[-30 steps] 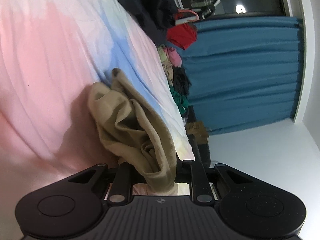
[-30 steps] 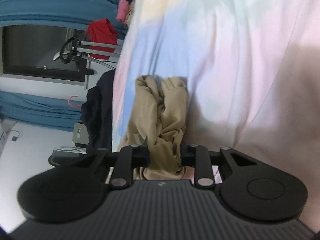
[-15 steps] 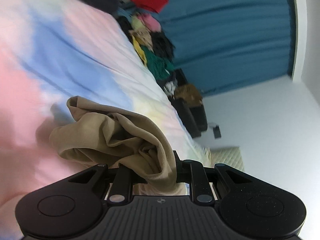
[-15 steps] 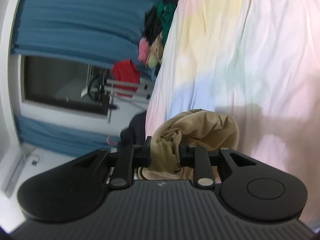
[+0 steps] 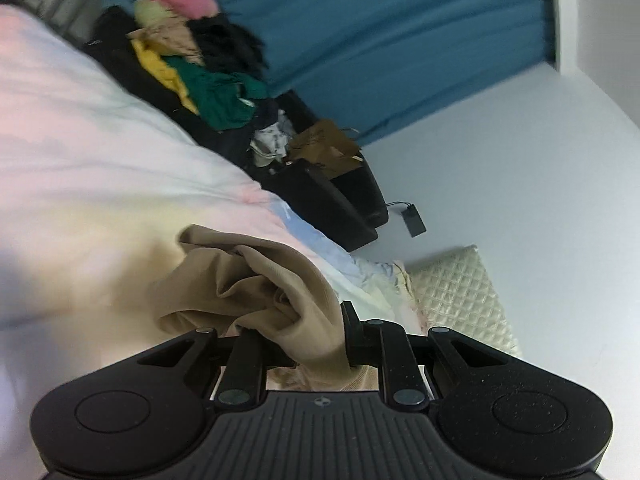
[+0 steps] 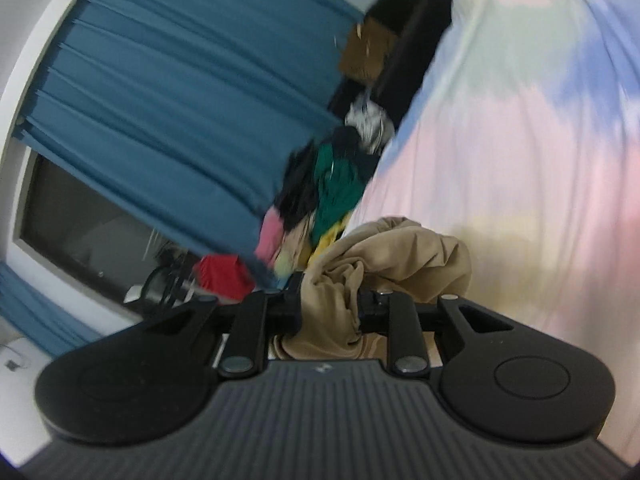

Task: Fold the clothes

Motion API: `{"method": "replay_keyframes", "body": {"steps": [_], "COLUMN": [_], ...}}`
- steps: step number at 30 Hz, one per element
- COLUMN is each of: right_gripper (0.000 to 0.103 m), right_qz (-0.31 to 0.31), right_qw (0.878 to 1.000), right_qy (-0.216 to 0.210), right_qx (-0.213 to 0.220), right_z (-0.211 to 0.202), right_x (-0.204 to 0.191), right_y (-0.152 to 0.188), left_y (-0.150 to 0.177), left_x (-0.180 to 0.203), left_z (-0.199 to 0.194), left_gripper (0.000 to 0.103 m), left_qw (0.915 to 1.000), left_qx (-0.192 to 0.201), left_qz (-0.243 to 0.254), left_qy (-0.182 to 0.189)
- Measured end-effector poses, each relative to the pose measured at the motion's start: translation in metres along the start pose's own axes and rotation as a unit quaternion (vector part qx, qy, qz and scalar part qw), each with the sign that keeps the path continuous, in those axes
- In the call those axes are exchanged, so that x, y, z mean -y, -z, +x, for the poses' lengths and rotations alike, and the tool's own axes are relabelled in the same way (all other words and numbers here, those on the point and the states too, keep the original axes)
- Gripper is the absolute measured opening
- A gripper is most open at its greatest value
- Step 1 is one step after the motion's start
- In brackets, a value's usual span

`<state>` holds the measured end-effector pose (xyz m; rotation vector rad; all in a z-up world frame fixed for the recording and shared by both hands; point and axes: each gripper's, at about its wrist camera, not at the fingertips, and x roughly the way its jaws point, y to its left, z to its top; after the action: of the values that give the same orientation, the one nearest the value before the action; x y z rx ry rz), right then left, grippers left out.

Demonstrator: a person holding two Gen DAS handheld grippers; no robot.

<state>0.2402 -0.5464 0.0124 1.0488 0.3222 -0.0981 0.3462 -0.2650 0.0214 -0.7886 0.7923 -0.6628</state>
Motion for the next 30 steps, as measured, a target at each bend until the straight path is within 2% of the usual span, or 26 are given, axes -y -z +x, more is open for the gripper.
{"method": "replay_keyframes", "body": {"steps": [4,8,10,14,16,20,23,27,28,29,30], "right_gripper": [0.026,0.026,0.026,0.026,0.028,0.033,0.033,0.034,0.035,0.046,0.072], "right_qz": [-0.016,-0.019,-0.024,-0.010,-0.008,0.017,0.011,-0.038,-0.054,-0.073,-0.092], "right_qw": [0.999,0.992,0.991,0.989,0.989,0.982,0.978,0.979,0.979,0.978,0.978], "right_qy": [0.039,0.103,0.109,0.118,0.119,0.160,0.183,0.178,0.174,0.170,0.166], "right_qx": [-0.012,-0.066,-0.078,-0.089,-0.084,-0.099,-0.103,-0.096,-0.095,-0.092,-0.085], "right_z": [0.025,0.039,0.032,0.020,0.014,0.003,-0.019,-0.058,-0.067,-0.077,-0.088], "right_x": [0.044,0.086,0.105,0.137,0.139,0.124,0.101,0.058,0.045,0.032,0.017], "right_y": [0.005,0.044,0.064,0.102,0.113,0.106,0.097,0.092,0.092,0.092,0.094], "left_y": [0.018,0.042,0.054,0.070,0.076,0.080,0.085,0.094,0.095,0.097,0.099], "left_x": [-0.052,-0.101,-0.120,-0.134,-0.137,-0.113,-0.078,-0.025,-0.011,0.003,0.018], "left_z": [0.051,0.080,0.087,0.089,0.090,0.073,0.038,-0.018,-0.031,-0.045,-0.054], "left_gripper": [0.020,0.019,0.020,0.031,0.035,0.072,0.082,0.088,0.092,0.098,0.100], "left_qw": [0.9986,0.9931,0.9888,0.9808,0.9757,0.9642,0.9579,0.9510,0.9498,0.9482,0.9457], "left_qx": [-0.039,-0.085,-0.104,-0.109,-0.111,-0.112,-0.107,-0.095,-0.087,-0.077,-0.065], "left_qz": [0.015,0.050,0.075,0.129,0.154,0.190,0.219,0.256,0.265,0.274,0.286], "left_qy": [-0.033,-0.064,-0.077,-0.098,-0.109,-0.147,-0.152,-0.145,-0.143,-0.141,-0.141]}}
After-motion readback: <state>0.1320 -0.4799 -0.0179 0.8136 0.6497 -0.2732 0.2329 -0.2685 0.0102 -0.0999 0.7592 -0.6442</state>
